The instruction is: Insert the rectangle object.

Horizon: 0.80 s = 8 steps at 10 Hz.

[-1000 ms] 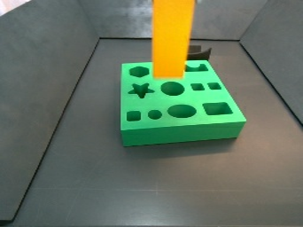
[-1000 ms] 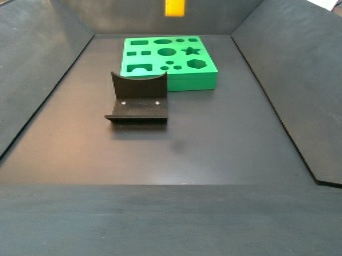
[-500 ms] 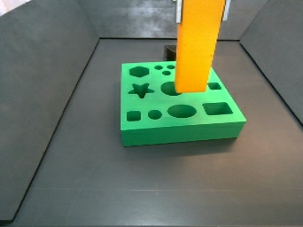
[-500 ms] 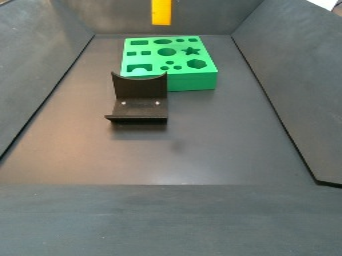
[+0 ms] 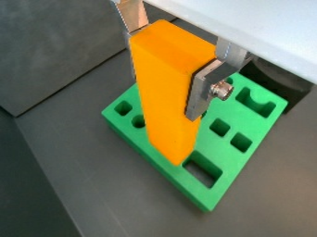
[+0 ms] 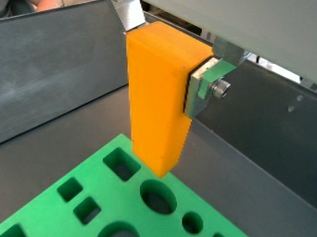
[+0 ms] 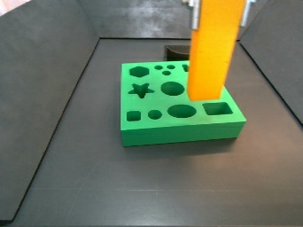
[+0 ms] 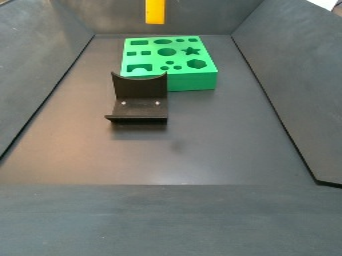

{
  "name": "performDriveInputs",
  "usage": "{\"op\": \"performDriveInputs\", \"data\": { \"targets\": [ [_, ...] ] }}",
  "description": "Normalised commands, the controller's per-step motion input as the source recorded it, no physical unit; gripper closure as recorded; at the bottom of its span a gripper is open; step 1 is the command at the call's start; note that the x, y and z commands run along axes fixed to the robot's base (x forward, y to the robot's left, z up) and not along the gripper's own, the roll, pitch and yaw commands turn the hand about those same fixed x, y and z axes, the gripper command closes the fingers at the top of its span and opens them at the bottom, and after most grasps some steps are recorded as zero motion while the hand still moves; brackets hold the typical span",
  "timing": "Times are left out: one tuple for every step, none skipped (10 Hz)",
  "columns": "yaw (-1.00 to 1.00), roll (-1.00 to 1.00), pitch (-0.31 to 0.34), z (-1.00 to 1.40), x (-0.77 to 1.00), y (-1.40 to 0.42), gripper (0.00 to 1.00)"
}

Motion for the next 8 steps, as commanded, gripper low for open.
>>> {"op": "performDriveInputs", "data": {
  "targets": [
    [0.0, 0.02, 0.0, -0.24, 1.0, -0.12, 1.0],
    [0.0, 0.07, 0.0, -0.13, 1.0, 0.0, 1.0],
    [0.0, 0.15, 0.0, -0.06, 1.0, 0.12, 1.0],
    [0.0, 0.19, 0.0, 0.0, 1.0, 0.21, 1.0],
    [0.0, 0.24, 0.001, 0.0, 1.0, 0.21, 1.0],
    [0.01, 0.27, 0.023, 0.0, 1.0, 0.21, 1.0],
    [0.03, 0.25, 0.043, 0.0, 1.0, 0.22, 1.0],
    [0.01, 0.21, 0.049, -0.08, 1.0, 0.15, 1.0]
  ]
}}
